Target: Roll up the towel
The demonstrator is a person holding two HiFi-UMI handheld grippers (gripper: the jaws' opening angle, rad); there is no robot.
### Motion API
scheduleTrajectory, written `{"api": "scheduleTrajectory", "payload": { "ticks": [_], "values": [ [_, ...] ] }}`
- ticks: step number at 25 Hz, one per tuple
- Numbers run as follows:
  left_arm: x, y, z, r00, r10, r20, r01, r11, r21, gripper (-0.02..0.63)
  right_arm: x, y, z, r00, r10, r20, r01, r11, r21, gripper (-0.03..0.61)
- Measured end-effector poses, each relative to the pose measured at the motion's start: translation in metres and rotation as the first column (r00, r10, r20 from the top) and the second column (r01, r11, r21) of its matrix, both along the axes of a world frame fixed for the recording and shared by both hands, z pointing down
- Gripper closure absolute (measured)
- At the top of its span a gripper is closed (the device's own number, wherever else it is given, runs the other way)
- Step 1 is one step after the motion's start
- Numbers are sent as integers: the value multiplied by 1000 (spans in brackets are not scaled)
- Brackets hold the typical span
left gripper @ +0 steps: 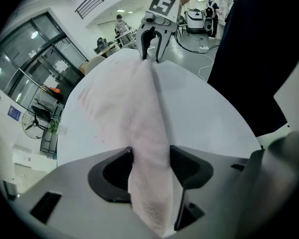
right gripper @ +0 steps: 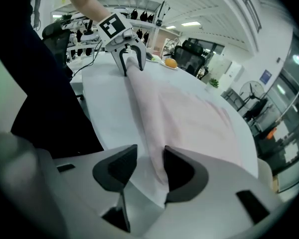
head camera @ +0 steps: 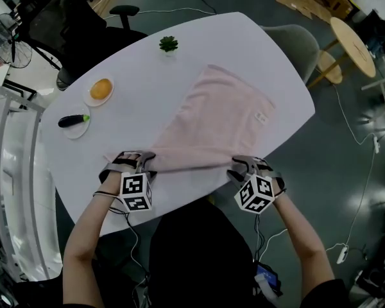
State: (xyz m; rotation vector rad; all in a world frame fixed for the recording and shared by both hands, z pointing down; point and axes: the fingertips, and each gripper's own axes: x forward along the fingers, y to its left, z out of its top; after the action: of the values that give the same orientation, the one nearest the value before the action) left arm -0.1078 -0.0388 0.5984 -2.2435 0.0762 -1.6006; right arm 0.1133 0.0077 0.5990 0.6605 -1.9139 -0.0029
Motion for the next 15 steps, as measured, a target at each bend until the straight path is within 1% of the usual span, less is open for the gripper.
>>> {"api": "scheduleTrajectory", "payload": {
  "ticks": [1,2,3,6,9,10,13,15],
  "values": [
    [0,-2,-1,1000,8,5,-8,1000,20,359,1,-3,-1,1000,-10,-22,11,1000,27,397],
    [-1,-4,-1,1000,23,14,-24,999,47,422,2,-6,-2,998,-28,-51,31,998,57,397],
    [-2,-4,-1,999,38,24,-40,997,67,441,3,-8,-4,995,-48,-83,55,995,88,397],
    [-2,-2,-4,999,36,25,-38,996,81,461,5,-11,-10,984,-86,-158,114,977,180,397],
    [-2,-3,-9,1000,13,8,-13,995,96,492,8,-13,-19,961,-130,-244,197,941,275,391],
    [-2,-4,-10,1000,2,3,-3,995,97,497,10,-12,-18,951,-145,-273,223,934,280,385],
    [-3,-4,-10,1000,-14,-1,14,995,100,504,18,-8,-6,922,-178,-343,266,937,229,387],
    [-3,-3,-9,1000,-7,7,6,994,110,509,22,-6,-2,908,-186,-375,284,932,225,447]
  ]
}}
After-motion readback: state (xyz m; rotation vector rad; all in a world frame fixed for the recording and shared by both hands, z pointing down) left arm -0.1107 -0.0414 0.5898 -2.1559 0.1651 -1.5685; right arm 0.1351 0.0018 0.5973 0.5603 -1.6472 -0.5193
